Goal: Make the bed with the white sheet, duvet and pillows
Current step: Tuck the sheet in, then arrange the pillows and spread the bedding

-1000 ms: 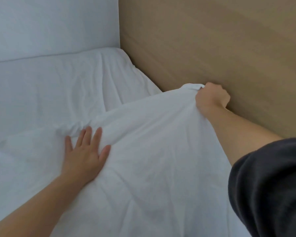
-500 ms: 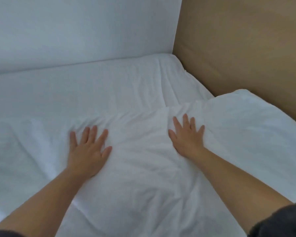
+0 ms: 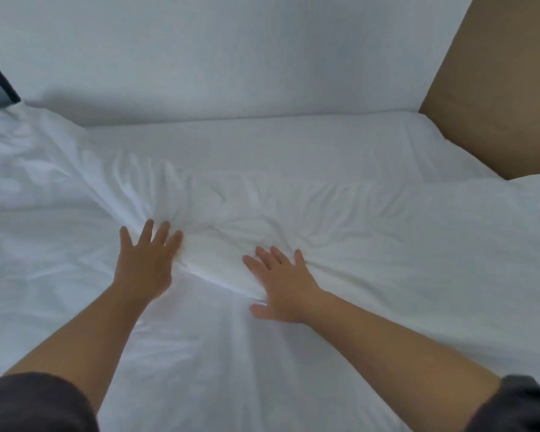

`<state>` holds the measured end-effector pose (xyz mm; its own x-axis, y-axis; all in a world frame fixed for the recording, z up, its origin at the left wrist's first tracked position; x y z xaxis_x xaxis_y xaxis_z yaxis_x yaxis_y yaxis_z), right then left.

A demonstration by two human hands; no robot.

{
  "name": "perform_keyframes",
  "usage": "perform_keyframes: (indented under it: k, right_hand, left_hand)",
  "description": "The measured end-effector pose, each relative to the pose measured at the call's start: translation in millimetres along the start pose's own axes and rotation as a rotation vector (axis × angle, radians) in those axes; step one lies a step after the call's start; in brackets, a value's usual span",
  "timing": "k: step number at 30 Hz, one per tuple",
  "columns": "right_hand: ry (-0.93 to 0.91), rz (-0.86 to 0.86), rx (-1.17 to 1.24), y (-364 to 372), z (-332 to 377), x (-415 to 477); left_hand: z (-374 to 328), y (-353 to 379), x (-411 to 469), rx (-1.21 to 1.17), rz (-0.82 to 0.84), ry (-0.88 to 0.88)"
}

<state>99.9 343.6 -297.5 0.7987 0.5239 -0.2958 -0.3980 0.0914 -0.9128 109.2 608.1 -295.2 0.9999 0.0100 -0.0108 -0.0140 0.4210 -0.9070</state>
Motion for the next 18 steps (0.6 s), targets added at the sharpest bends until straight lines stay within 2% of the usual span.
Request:
perform_keyframes:
  k: [2, 6, 9, 11, 13, 15, 18]
  right_hand:
    - [0.036, -0.043, -0.120, 3, 22, 2]
    - [0.141, -0.318, -0.074, -32, 49, 4]
    - [0.180, -0.269, -0.097, -63, 52, -3]
    - [0.209, -0.206, -0.078, -74, 54, -7]
    - [0.251, -0.235, -0.013, -90, 54, -5]
    - [0.295, -0.336, 0.061, -115, 47, -2]
    - [0.329, -0.597, 0.251, -151, 34, -12]
  left_hand:
    - [24, 12, -4, 0.008, 0.007, 0.029]
    - [40, 8, 10, -0.059, -0.036, 0.045]
    - [38, -6, 31, -0.133, -0.074, 0.089]
    - [45, -15, 47, -0.092, -0.097, 0.118]
    - [55, -26, 61, -0.054, -0.114, 0.160]
    - [68, -45, 65, -0.056, -0.140, 0.227]
    - [91, -91, 60, -0.234, -0.287, 0.258]
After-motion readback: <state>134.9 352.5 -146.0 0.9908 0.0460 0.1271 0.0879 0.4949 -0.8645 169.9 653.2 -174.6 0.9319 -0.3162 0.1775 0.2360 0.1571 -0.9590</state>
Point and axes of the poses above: each hand's wrist, its own x-axis towards the middle knuckle, its own y-axis out of the palm, z = x × y, the point moved 1 cm from there along x, towards the middle knuckle, and after that the axes turned 7 degrees about x, right-handed, at the moved point
